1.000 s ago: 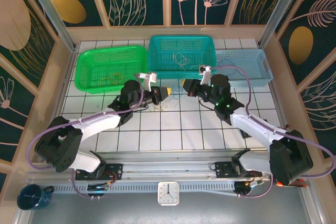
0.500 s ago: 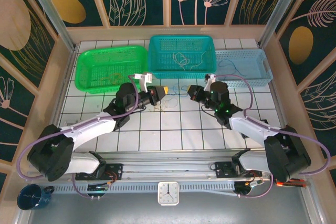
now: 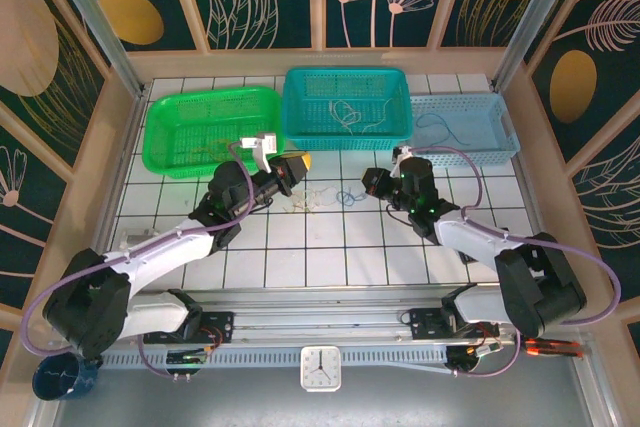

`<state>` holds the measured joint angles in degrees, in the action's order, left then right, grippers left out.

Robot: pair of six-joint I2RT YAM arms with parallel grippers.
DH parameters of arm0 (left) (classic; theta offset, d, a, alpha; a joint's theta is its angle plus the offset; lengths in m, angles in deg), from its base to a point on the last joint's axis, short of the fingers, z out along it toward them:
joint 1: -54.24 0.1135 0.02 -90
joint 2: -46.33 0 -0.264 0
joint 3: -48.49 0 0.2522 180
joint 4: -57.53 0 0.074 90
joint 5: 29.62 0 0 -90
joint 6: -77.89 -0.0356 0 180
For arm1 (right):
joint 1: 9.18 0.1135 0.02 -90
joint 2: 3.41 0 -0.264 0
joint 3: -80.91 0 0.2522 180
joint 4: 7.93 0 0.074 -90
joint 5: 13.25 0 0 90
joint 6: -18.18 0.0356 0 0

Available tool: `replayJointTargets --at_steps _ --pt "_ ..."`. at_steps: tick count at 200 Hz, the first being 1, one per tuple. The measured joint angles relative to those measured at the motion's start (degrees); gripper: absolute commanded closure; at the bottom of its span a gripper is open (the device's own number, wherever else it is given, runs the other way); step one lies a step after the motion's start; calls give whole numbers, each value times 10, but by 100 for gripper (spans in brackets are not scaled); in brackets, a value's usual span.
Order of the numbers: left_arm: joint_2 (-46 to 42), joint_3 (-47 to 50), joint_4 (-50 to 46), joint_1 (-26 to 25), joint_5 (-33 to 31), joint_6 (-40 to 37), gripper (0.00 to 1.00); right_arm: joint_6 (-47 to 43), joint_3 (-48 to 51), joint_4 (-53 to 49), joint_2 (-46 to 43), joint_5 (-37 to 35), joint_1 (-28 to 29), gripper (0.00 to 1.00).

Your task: Untangle the cables

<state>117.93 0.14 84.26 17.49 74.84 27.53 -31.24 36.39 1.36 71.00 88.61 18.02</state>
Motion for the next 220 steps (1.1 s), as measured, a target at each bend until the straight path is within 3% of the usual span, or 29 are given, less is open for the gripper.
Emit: replayJointTargets --at_steps 46,54,75,98,114,166,220 --pt "9 0 -1 0 0 -7 98 -14 -11 -14 -12 2 0 100" --pt "12 0 -3 0 0 -10 91 -18 -17 -22 -12 -1 0 100" --pt "21 0 -13 0 0 -21 67 -31 -35 -55 -10 -22 0 79" --pt "30 0 -26 0 0 -22 32 -55 -60 -92 12 -56 0 56" --pt "32 0 -37 0 -2 -27 2 -59 -64 -110 35 -78 0 46" --pt "32 0 -74 0 -28 -36 1 -57 -58 -134 102 -104 -1 45" --pt "25 11 -72 0 -85 -40 1 -54 -59 -121 144 -105 -9 55"
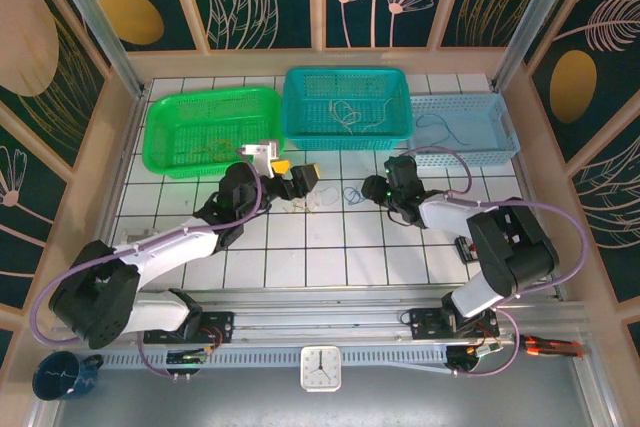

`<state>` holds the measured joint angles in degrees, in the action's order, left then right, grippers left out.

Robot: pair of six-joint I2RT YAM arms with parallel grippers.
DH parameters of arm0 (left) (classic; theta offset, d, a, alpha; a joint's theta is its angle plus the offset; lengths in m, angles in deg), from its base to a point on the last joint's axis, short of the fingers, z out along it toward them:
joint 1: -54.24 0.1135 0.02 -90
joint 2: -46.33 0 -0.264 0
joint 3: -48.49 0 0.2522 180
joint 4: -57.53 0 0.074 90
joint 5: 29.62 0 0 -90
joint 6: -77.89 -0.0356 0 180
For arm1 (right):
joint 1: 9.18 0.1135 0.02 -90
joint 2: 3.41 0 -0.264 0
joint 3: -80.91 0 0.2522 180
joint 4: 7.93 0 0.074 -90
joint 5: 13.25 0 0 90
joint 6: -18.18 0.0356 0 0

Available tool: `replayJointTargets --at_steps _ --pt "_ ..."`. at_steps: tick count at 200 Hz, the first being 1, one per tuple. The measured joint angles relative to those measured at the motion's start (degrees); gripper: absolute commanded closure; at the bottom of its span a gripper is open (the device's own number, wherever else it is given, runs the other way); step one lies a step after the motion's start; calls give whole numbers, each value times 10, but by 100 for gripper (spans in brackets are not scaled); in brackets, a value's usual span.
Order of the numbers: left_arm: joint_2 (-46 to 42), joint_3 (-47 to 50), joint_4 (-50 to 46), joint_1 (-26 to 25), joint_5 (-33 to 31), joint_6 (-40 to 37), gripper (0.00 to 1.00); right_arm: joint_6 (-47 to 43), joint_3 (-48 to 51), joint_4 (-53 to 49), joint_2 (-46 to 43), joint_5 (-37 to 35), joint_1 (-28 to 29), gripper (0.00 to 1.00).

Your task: Untangle the cables

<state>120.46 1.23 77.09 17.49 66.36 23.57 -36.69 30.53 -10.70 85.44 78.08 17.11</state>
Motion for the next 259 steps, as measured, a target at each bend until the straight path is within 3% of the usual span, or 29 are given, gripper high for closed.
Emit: replayJointTargets --at_steps 12,45,82,127,191,259 --pt "-2 1 -3 0 -14 -1 1 2 0 6 12 2 -4 62" --pt "-4 1 -10 0 -38 -5 1 5 0 26 37 19 -15 100" --pt "-3 -7 -32 0 -22 -8 1 -6 9 64 13 57 -26 100" --pt "8 -36 -36 0 48 -12 2 -35 24 87 -117 124 -27 100" --pt "60 -73 -36 0 149 -9 29 -35 21 94 -200 172 -23 100" --pt "97 -76 -31 0 176 10 52 -32 -3 85 -213 183 12 100"
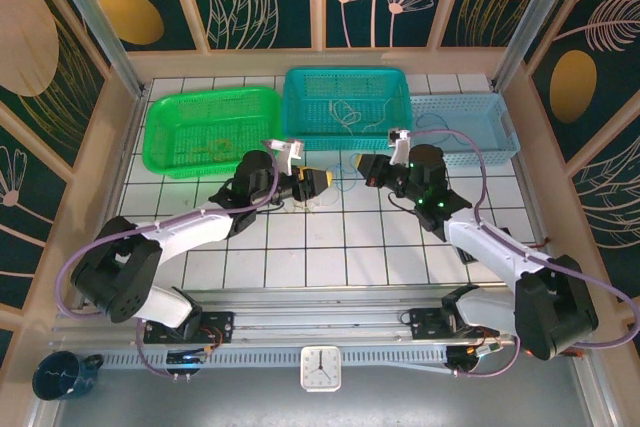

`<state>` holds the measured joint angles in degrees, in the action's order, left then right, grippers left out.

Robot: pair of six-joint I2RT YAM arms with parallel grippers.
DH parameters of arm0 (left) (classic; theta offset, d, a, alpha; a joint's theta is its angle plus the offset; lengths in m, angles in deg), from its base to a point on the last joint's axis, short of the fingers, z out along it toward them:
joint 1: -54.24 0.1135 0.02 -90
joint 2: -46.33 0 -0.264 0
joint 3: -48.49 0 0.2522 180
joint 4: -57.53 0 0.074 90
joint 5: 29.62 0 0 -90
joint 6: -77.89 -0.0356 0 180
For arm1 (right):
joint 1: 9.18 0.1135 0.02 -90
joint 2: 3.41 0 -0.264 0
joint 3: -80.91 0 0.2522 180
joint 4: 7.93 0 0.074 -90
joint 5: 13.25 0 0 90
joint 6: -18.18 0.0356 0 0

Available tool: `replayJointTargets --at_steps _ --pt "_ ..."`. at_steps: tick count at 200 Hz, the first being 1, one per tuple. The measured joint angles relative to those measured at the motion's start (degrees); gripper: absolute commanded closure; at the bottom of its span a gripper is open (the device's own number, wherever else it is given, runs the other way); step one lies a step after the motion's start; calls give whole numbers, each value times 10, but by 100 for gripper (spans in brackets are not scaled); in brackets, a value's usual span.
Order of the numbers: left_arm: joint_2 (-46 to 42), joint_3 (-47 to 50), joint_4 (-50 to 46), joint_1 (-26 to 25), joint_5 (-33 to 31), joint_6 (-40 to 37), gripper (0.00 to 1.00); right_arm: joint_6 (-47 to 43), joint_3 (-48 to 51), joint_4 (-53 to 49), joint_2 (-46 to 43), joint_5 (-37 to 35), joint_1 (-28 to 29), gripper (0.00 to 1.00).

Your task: Untangle the cables

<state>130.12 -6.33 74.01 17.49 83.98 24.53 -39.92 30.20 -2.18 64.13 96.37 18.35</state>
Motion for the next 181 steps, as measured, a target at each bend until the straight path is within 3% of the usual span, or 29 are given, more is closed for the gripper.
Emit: replayJointTargets --at_steps 39,81,91,105,132,181 --pt "1 0 4 0 -9 1 61 2 -3 -2 -3 0 9 100" --pt "3 0 10 0 -25 6 89 1 -12 -4 -13 0 23 100" --pt "5 0 11 0 -30 1 91 2 -13 -4 -17 0 26 100" --pt "5 0 11 0 -33 3 91 2 -14 -4 -21 0 28 100" --pt "7 0 12 0 -37 3 76 3 -16 -4 -23 0 30 100" --pt "13 0 12 0 -37 0 78 17 -16 -4 -23 0 44 100"
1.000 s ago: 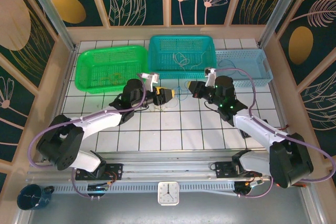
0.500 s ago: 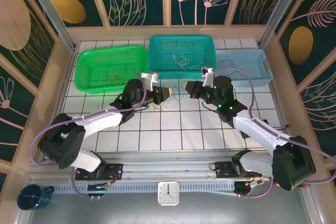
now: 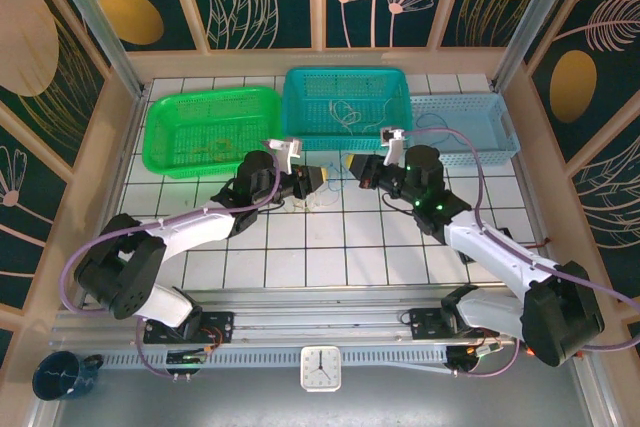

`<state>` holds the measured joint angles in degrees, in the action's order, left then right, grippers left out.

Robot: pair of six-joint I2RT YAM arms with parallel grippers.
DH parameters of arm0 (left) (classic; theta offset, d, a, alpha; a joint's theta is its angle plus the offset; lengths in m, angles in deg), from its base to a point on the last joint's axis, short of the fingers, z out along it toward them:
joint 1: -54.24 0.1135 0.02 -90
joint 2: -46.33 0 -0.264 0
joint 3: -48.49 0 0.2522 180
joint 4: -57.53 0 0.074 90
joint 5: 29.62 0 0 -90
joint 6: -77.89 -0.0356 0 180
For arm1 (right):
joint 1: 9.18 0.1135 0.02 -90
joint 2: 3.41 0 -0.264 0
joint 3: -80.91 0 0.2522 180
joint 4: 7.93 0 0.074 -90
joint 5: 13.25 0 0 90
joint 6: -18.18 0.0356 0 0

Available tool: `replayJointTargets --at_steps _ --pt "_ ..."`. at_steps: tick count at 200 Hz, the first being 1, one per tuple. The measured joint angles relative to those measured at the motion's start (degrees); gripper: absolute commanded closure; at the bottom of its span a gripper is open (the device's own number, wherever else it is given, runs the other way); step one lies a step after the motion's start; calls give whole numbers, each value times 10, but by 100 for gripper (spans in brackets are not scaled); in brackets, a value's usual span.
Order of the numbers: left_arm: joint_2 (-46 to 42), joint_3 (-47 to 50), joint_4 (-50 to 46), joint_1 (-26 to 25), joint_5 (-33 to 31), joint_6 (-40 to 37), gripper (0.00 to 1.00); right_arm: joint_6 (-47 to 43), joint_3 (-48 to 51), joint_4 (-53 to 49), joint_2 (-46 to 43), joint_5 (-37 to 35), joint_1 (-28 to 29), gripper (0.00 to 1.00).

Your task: Untangle the cables

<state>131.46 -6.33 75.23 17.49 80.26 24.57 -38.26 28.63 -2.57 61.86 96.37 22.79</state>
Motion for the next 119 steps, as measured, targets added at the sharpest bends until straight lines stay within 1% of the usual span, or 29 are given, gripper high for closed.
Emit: replayJointTargets --at_steps 27,35,49,55,62,99,102,110,114,119 --pt "3 0 0 0 0 0 77 3 0 0 0 0 9 100" --pt "5 0 0 0 0 0 78 5 0 0 0 0 11 100" --pt "7 0 1 0 1 0 85 7 0 0 0 0 16 100" --pt "8 0 2 0 1 1 91 9 -1 0 1 0 17 100" --pt "8 0 4 0 2 5 100 9 -1 1 2 0 18 100" --pt "8 0 17 0 0 2 100 9 -1 1 3 -8 19 100" --pt "7 0 17 0 -3 2 100 9 -1 1 4 -10 19 96" --pt "5 1 18 0 -9 2 100 9 -1 0 4 -16 18 81" --pt "3 2 18 0 -12 2 100 9 -1 0 4 -17 17 71" --pt "0 4 18 0 -17 2 100 10 -1 -1 4 -18 16 60"
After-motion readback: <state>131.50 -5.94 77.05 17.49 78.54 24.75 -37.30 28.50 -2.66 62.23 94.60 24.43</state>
